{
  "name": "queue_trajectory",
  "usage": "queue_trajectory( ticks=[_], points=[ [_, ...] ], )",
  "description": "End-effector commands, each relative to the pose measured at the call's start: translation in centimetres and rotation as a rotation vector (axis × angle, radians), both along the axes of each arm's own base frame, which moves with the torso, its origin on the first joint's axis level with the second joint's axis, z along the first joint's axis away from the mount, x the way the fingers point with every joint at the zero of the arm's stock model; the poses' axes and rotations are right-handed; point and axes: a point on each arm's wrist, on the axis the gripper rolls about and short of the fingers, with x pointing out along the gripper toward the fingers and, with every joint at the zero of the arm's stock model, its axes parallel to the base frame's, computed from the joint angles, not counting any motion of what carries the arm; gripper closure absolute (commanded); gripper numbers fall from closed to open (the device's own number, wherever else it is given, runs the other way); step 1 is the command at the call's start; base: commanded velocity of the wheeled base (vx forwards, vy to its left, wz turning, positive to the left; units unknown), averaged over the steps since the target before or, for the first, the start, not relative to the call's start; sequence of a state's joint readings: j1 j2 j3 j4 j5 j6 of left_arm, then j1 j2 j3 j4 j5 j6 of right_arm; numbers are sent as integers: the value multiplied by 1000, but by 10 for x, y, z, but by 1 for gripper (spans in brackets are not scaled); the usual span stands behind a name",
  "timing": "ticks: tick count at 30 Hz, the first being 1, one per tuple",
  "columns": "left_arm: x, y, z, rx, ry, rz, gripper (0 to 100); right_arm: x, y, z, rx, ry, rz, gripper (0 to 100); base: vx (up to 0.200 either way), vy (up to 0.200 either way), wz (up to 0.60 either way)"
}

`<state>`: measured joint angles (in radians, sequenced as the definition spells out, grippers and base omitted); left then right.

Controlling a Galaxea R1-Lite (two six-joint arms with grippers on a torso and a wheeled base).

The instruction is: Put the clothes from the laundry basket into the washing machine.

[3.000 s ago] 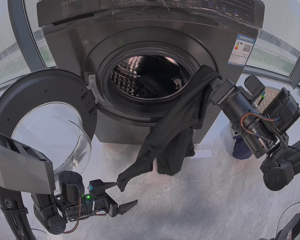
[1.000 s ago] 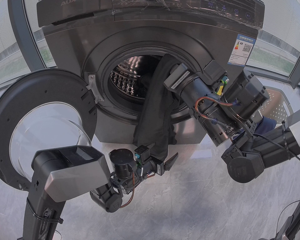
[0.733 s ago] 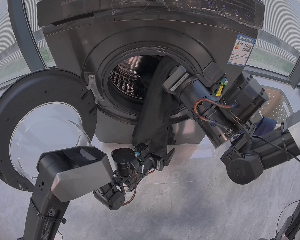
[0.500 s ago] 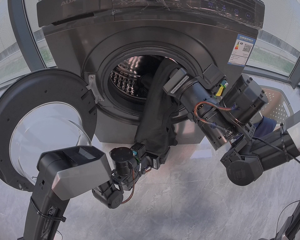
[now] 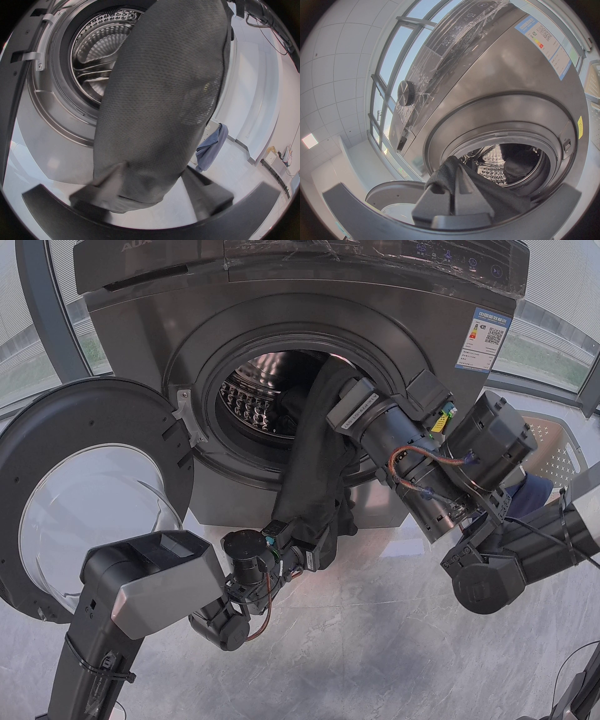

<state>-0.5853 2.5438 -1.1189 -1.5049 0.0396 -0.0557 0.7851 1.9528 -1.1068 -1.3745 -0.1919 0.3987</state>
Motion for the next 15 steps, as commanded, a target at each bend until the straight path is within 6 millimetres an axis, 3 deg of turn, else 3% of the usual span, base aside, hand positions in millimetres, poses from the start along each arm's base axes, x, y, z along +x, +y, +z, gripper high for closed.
queue_trajectory(
  ticks=[1,4,10,15],
  points=[
    [1,0,-3,-1,1,1,100,-1,-2,-3,-5,3,-2,100,0,0,0],
    [0,3,4,-8,-7,12,100,1,-7,-6,-7,5,-17,100,0,0,0],
    [-19,17,40,-23,-24,11,100,0,-27,-7,-20,17,-51,100,0,0,0],
    [-62,45,70,-2,3,-24,100,-15,-55,-7,-39,35,-70,100,0,0,0]
  ],
)
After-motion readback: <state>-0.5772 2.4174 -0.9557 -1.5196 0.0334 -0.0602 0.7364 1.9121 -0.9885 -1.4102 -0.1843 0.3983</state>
